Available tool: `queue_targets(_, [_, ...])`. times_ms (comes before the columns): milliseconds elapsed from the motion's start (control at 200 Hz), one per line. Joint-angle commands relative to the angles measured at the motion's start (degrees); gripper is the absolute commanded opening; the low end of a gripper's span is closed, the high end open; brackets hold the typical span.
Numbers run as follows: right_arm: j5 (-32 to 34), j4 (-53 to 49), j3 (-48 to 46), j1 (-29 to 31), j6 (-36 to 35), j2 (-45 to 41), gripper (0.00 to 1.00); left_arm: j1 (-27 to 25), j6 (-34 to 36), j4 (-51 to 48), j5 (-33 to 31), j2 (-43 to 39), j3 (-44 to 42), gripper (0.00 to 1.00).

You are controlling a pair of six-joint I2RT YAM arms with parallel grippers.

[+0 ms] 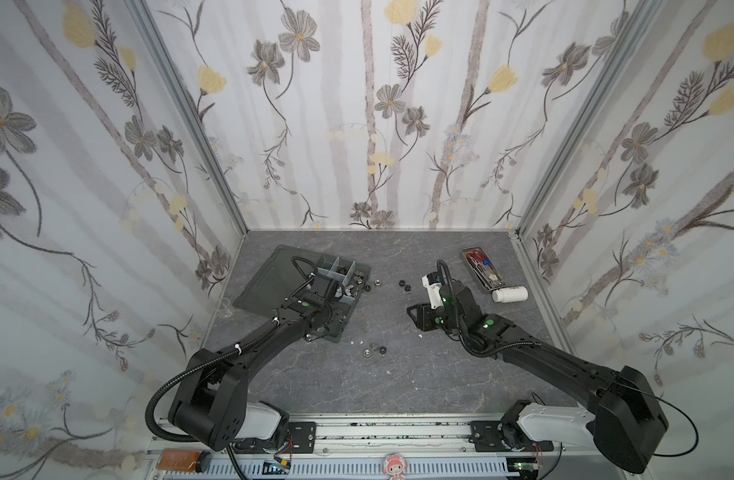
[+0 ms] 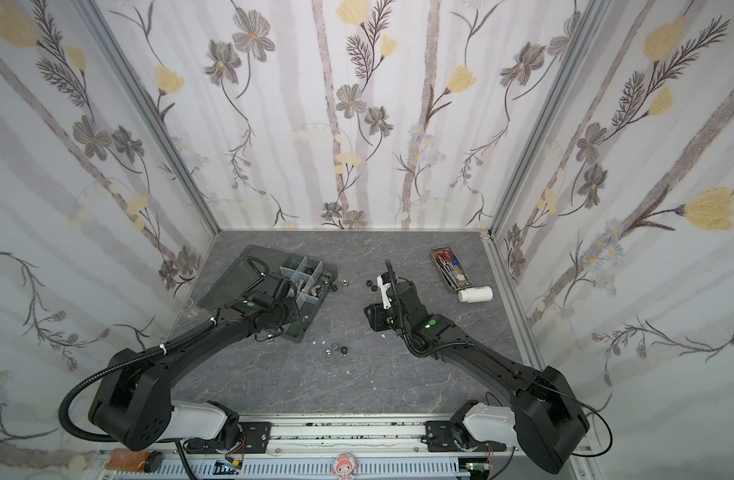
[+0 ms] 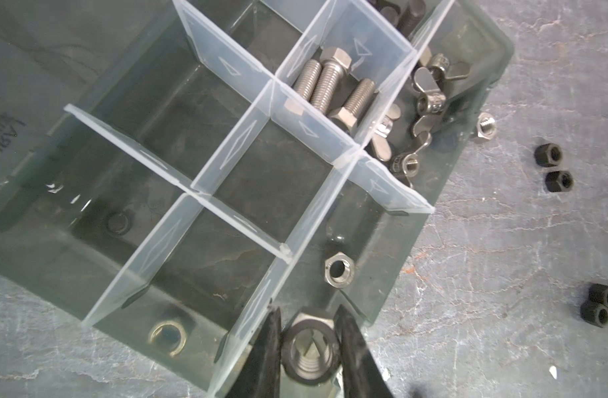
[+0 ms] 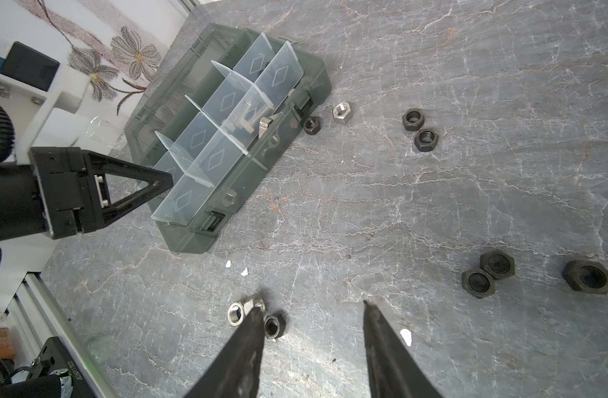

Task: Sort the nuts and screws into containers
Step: 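Lower the hex nut into the compartment and open the left gripper, then withdraw the left gripper while the right gripper lowers to another silver hex nut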

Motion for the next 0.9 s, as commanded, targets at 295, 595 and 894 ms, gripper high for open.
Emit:
queue_targets(295, [0.7, 1.1, -0.1, 0.8, 0.0, 0.5, 0.48, -1.4, -1.1, 2.0, 0.7, 6.4, 1.1, 0.35])
queue_targets(595, [2.9, -0.9, 0.4, 4.2, 0.0, 1.2, 0.48, -1.4, -0.8, -0.4, -0.1, 2.7, 4.0, 0.62])
queue_targets(894, [6.0, -2.7, 3.4, 12.7, 1.2, 7.7, 0.46, -1.2, 1.2, -4.4, -0.7, -11.0, 3.7, 0.81])
